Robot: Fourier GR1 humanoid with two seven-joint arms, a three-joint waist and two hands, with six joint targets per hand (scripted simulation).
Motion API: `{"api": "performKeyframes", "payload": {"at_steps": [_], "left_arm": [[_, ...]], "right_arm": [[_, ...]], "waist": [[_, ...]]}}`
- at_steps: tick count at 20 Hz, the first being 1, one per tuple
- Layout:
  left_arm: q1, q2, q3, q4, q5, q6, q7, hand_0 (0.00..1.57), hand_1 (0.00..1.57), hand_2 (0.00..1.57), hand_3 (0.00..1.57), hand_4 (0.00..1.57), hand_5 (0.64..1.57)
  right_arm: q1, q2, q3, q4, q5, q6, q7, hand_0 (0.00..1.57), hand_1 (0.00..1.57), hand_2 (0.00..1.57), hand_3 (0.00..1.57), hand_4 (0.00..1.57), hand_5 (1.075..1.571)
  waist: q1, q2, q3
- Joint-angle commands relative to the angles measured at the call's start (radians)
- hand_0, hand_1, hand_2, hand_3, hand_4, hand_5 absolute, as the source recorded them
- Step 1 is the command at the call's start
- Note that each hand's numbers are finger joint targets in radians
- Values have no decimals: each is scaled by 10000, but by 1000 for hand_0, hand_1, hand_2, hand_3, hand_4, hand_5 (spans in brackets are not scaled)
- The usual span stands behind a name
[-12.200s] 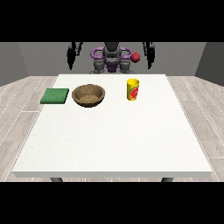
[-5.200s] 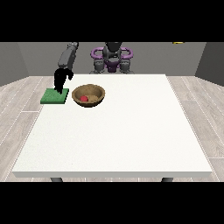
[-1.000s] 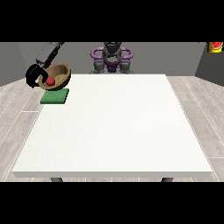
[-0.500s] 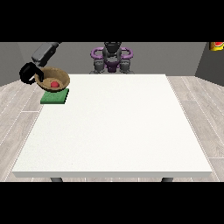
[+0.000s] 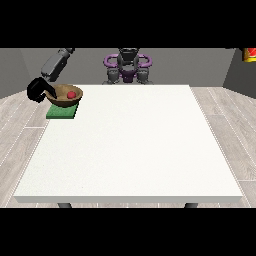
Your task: Pick the cup and pour the ball into the bowl, then pick the bowl and place it on the pad
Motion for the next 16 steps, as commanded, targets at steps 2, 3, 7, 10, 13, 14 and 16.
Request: {"api": "performKeyframes", "payload": {"at_steps": [2,3,7,10,13,14,16], "left_arm": [[105,26,-72,-98,152,-196,-127,0,0,0,0,1190,1566],[-182,259,126,216,67,-49,-559,0,0,0,0,1194,1567],[-67,203,-11,-341,138,67,-293,0,0,0,0,1199,1568],[41,-184,-405,-685,219,116,199,0,0,0,0,1206,1569],[230,-961,-851,-1550,169,752,698,0,0,0,0,1190,1569],[322,-803,-878,-1165,50,607,682,0,0,0,0,1190,1569],[449,-968,-895,-498,-320,922,349,0,0,0,0,1190,1569]], "right_arm": [[-201,-455,24,248,251,-208,-313,1259,1259,1353,911,115,1529],[-577,-581,-26,96,188,-168,-350,1151,1151,1324,1000,187,1532],[-376,-509,526,529,562,662,-301,0,0,212,0,0,1442],[-559,-440,791,744,833,474,155,0,0,0,0,0,1407],[-561,-985,815,1082,911,1005,516,0,0,0,0,0,1395],[-626,-885,1044,812,1050,869,977,0,0,0,0,0,1400],[-1005,-1191,1262,195,1096,1255,1510,0,0,0,0,200,1375]], "waist": [[212,137,3],[141,919,0],[377,530,4],[466,-96,4],[455,-684,10],[348,-1082,0],[-222,-1435,-14]]}}
